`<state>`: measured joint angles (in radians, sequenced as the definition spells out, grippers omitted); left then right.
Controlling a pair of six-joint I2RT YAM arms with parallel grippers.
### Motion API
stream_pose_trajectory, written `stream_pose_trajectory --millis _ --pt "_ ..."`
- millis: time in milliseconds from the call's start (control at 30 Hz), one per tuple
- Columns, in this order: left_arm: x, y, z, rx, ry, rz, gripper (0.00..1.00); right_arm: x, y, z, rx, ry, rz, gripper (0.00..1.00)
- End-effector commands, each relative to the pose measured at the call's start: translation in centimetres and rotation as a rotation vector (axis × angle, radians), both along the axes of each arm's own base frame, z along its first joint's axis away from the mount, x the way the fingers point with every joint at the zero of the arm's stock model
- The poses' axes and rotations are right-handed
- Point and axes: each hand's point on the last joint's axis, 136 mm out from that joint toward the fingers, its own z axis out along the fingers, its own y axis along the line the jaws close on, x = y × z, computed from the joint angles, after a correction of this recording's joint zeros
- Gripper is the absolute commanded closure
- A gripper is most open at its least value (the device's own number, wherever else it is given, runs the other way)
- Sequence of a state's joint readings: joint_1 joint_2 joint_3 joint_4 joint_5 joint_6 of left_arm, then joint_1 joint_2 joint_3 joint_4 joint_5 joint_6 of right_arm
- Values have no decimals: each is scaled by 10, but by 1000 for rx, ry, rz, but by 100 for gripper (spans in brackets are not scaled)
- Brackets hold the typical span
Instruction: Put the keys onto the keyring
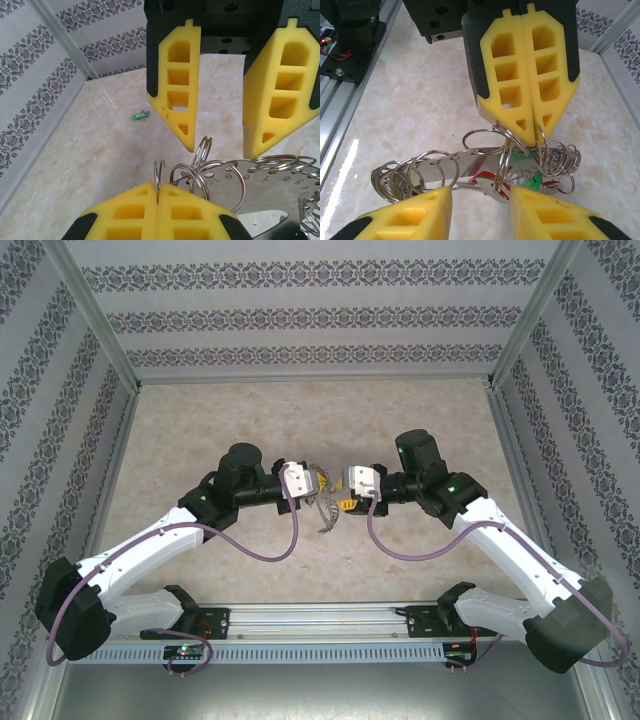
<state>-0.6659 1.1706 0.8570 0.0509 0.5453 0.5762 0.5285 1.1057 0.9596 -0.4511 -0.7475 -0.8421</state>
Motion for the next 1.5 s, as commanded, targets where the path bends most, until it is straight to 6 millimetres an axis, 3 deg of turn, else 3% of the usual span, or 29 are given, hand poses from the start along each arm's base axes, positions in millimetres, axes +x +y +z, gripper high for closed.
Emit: stream_pose_trajectory --millis 0,333,533,700,800,933,1067,1167,1267,1467 --pt "3 -1 22 -32 -60 -6 100 -10 5 13 31 -45 55 66" --pt "7 1 22 -32 -67 23 100 -40 10 20 28 -122 167 68" --pt "8 2 21 -32 -73 32 100 -30 1 7 -13 -114 101 68" --pt "8 5 16 -8 -78 38 100 11 -21 13 65 -12 -113 65" --pt "8 7 12 5 -80 44 100 55 -46 24 119 50 -398 66" --pt "8 10 10 13 -86 59 100 108 -93 28 203 96 -780 56" --pt "5 14 8 21 -92 63 100 144 -153 3 211 214 -1124 57" --pt "4 16 8 28 -104 65 100 152 -173 -24 187 300 -1115 57" --pt "0 19 9 36 -116 59 100 154 -184 -50 57 236 -1049 56" --pt "-5 22 9 49 -119 49 100 179 -225 -81 -85 217 -1113 60"
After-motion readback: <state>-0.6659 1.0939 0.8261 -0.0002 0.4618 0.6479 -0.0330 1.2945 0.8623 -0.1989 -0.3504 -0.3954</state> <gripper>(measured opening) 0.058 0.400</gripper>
